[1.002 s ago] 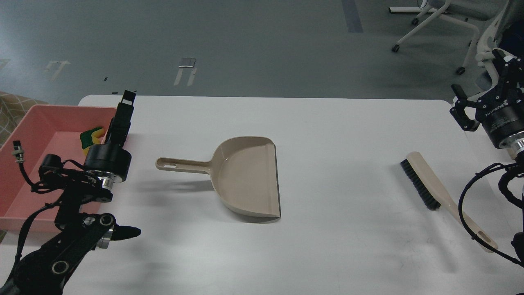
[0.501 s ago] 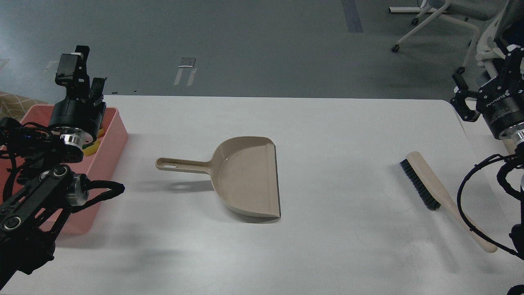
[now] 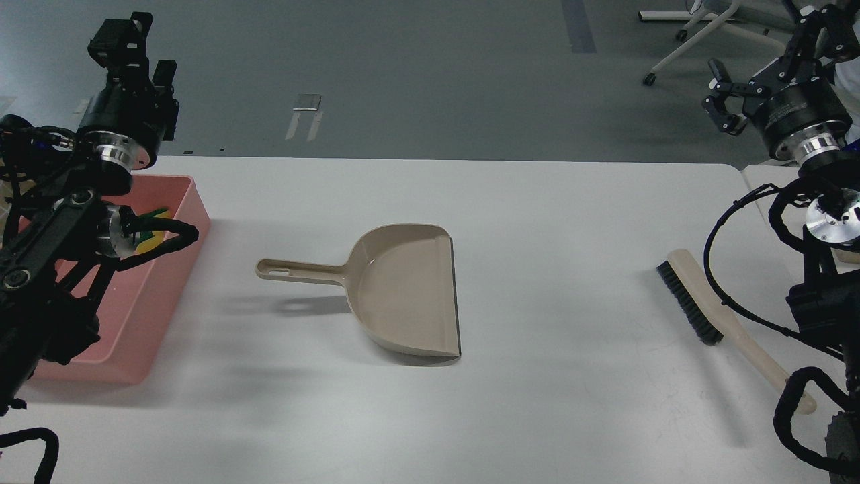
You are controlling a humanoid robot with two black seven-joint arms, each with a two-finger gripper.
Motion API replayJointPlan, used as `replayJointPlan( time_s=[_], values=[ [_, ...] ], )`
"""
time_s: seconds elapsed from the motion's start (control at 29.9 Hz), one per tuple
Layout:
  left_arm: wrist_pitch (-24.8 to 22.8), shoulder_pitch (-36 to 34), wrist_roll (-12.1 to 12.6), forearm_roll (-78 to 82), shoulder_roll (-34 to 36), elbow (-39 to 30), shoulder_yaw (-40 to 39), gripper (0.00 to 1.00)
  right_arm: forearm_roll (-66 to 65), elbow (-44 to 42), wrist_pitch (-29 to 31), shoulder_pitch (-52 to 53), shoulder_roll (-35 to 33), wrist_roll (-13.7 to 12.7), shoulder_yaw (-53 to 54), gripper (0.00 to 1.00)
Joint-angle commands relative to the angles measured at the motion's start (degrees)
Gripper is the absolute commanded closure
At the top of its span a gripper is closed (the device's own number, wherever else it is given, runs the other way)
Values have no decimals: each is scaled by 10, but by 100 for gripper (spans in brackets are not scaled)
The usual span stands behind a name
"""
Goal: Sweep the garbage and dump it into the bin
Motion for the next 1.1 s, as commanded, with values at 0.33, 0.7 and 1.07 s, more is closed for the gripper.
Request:
replayJointPlan(
  time_s=[0.33,0.7,1.07],
  values=[
    [-54,-147,-9,0,-81,147,93,38,-1,-160,-9,159,3,89,-138,0],
    [-51,-211,-12,-28,-122,239,111,29,0,-276,-10,234,22,153,-179,0],
    [-53,-229,-17,-85,-137,263,90,22,1,-270,-10,224,17,153,-178,0]
  ],
)
